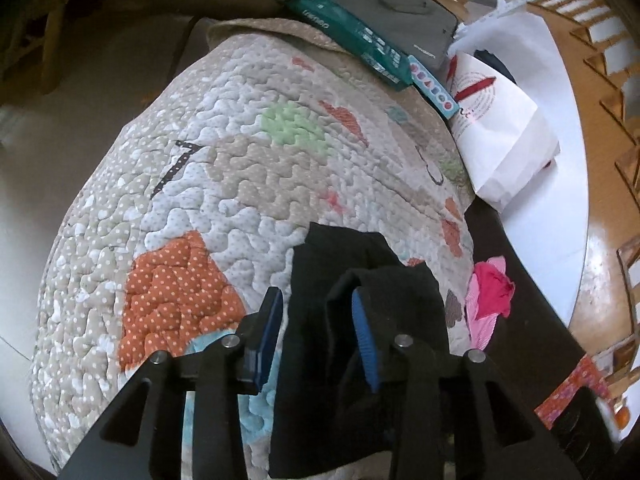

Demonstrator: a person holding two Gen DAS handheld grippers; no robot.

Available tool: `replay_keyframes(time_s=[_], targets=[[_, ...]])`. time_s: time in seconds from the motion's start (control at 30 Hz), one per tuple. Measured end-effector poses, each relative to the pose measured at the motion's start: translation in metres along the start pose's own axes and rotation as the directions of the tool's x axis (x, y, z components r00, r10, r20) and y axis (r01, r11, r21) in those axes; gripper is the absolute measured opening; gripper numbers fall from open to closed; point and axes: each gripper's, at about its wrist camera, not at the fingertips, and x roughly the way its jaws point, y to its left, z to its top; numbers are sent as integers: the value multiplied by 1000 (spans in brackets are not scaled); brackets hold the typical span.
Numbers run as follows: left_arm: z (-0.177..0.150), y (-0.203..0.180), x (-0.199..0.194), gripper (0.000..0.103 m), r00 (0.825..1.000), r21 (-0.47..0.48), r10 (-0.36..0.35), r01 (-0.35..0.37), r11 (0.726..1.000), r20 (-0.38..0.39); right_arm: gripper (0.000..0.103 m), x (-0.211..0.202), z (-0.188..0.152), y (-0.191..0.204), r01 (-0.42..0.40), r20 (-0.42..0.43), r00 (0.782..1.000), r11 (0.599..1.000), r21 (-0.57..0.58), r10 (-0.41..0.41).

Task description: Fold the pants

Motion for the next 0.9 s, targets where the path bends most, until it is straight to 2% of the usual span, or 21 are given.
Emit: replay_keyframes(time_s=[0.13, 0.17, 0.2, 0.23, 0.33, 0.4, 0.43, 0.47, 0.5, 0.63, 0.7, 0.8, 0.9], targets=[[-10, -25, -1, 34, 998, 80, 50, -52, 995, 26, 45, -32, -9, -33, 34, 38, 999, 995, 93, -38], [-12, -31, 0, 34, 997, 108, 72, -75, 991, 33, 45, -40, -11, -43, 50, 50, 997, 991, 121, -56], [-14, -39, 4, 36, 991, 146, 126, -130, 981, 35, 45, -47, -13, -55, 71, 62, 995, 986, 151, -81], [-16, -43, 9, 36, 981, 171, 192, -196, 966, 39, 45, -53, -16, -67, 95, 69, 992, 979, 183, -109], [-18, -34, 31, 36, 924, 170, 381, -379, 910, 22, 45, -57, -21, -94, 140, 59, 985, 953, 269, -162], [-19, -23, 40, 39, 904, 160, 428, -424, 891, 14, 45, -58, -24, -107, 134, 60, 985, 936, 324, -162], [-20, -17, 44, 39, 877, 167, 481, -477, 863, 21, 45, -57, -26, -111, 130, 60, 985, 931, 341, -159], [-21, -12, 46, 39, 860, 171, 510, -505, 846, 22, 45, -57, -27, -113, 127, 61, 986, 927, 352, -158], [-21, -5, 47, 39, 858, 166, 513, -509, 845, 20, 45, -58, -28, -114, 123, 64, 986, 925, 360, -156], [-15, 6, 36, 39, 895, 109, 445, -445, 889, 26, 48, -57, -30, -117, 120, 68, 986, 925, 359, -155], [-13, 12, 27, 39, 922, 55, 387, -388, 920, 22, 50, -57, -31, -120, 119, 74, 985, 922, 368, -156], [-12, 26, 9, 39, 972, -65, 232, -230, 971, 27, 53, -64, -29, -124, 116, 94, 982, 916, 384, -164], [-14, 27, -4, 49, 993, -111, 103, -96, 989, 57, 61, -71, -26, -127, 125, 111, 977, 913, 389, -181]])
